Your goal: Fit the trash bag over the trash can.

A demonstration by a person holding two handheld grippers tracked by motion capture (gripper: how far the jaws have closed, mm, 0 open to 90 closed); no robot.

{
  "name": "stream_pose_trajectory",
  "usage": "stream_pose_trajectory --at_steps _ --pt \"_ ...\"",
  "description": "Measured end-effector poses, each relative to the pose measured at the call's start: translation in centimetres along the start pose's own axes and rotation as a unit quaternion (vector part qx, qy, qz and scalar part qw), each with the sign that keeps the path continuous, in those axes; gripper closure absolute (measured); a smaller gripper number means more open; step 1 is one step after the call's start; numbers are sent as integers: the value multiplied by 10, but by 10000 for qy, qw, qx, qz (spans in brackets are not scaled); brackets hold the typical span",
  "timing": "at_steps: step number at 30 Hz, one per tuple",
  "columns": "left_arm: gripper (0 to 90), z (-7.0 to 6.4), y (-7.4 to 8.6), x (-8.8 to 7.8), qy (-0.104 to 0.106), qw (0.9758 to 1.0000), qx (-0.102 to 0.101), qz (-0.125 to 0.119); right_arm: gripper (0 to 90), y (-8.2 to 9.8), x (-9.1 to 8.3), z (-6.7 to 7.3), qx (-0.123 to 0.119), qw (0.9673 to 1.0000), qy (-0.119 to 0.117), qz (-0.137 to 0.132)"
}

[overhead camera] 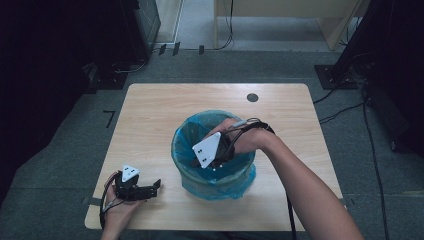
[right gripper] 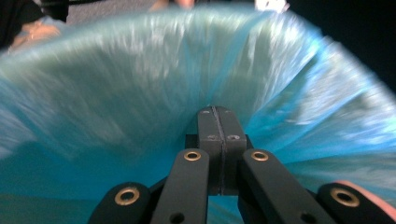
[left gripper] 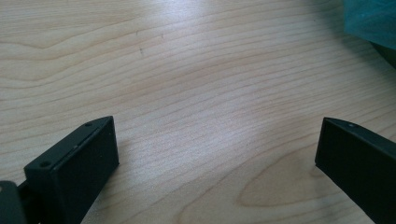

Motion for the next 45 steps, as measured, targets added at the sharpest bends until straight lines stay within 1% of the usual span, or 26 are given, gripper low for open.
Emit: stream_pose_trajectory --at_steps 3,7,9,14,20,23,25,30,34,37,39,41,45 --pt "0 0 0 0 -16 10000 10 7 900 4 9 0 25 9999 -35 131" --pt "0 0 0 0 -25 10000 33 14 900 3 16 -3 126 9997 -61 202" --pt "0 0 0 0 -28 10000 35 14 900 6 22 -3 162 9993 -133 296" --pt "0 -1 0 0 -50 10000 55 30 900 12 36 -3 194 9974 -313 619" --pt "0 -1 0 1 -79 9999 81 40 900 16 47 -4 227 9957 -435 788" --pt "0 -1 0 1 -69 10000 62 31 900 15 45 -4 204 9961 -406 760" --pt "0 -1 0 1 -64 10000 60 32 900 13 40 -4 173 9967 -356 714" --pt "0 -1 0 1 -82 9999 69 33 900 3 20 -1 -99 9976 -207 649" --pt "0 -1 0 1 -85 9999 72 36 900 -1 1 5 -188 9977 -154 633" --pt "0 -1 0 1 -90 9999 90 49 900 1 -7 13 -234 9969 -288 693" --pt "0 -1 0 1 -104 9999 94 51 900 6 -8 19 -244 9955 -406 821" --pt "0 -1 0 1 -122 9999 95 51 900 9 -5 22 -271 9945 -468 894" --pt "0 -1 0 1 -117 9999 87 50 900 15 5 25 -286 9920 -594 1074"
Point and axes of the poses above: each handheld gripper's, and its own axes: x roughly forward along the jaws, y roughly out of its underside, z roughly to its left, the point moved 5 cm from there along x, roughly forward along the jaws, and after that the axes turned 5 degrees about -y, right-handed, at the moved point
